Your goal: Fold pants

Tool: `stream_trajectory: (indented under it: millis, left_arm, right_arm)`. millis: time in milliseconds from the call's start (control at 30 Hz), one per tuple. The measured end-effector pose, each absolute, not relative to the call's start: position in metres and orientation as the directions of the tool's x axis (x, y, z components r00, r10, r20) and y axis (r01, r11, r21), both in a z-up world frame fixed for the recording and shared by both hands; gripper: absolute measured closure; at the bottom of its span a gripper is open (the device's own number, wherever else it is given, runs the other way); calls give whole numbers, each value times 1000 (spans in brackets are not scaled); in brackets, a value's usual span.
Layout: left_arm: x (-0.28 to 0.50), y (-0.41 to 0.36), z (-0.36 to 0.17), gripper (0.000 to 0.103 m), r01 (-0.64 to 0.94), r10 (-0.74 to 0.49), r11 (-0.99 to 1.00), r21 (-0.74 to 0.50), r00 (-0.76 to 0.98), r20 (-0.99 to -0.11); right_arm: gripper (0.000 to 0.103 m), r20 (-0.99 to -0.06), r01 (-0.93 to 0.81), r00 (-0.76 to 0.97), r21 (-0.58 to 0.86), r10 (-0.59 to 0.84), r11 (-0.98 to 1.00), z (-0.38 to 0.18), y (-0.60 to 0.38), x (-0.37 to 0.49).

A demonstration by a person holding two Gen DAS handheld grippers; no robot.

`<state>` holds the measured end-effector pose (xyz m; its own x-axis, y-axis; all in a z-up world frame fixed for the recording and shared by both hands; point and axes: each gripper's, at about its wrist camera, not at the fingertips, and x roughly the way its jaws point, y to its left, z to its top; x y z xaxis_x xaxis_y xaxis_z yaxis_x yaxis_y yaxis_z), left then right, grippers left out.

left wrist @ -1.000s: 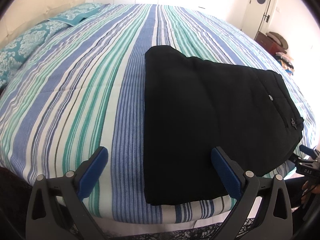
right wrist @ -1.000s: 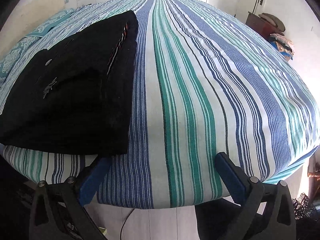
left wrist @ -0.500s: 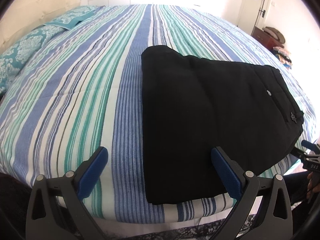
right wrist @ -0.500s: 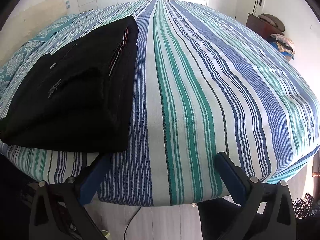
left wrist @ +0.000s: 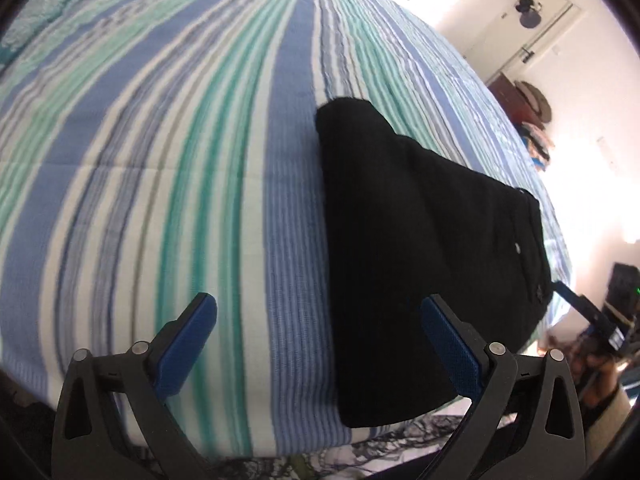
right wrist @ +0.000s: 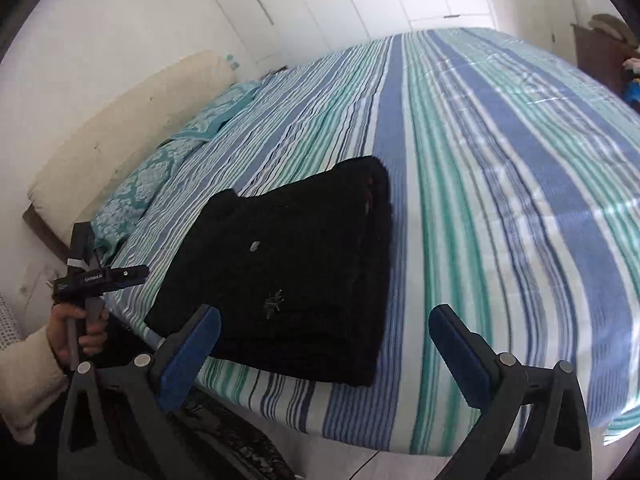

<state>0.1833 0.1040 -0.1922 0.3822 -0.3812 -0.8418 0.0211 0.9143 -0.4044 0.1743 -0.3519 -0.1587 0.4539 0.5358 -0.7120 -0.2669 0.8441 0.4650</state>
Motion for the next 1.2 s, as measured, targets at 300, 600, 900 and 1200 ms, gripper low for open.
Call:
stream_trajectory:
  millis: [300,600,900,1200]
  left_arm:
    - [229,88,-212,2,28,-446,888,-459,295,-845]
    - [223,69,-174,87,75,-487,869,-489,308,-817]
    - [245,93,-96,87,125,-478,870,-477,448,-756]
    - [277,117,-96,39,-63,-38,994,-89,564,-825]
  right_arm:
    - [21,-678,-37,186,718,711,695,-227,-354,258]
    - [65,-655,-137,176,723,735,677,-205,-339,248]
    - [68,-558,-286,254,737,790,612,-124,-301,260]
    - [36,-713,-234,348,563,609,793,-131,-250,303]
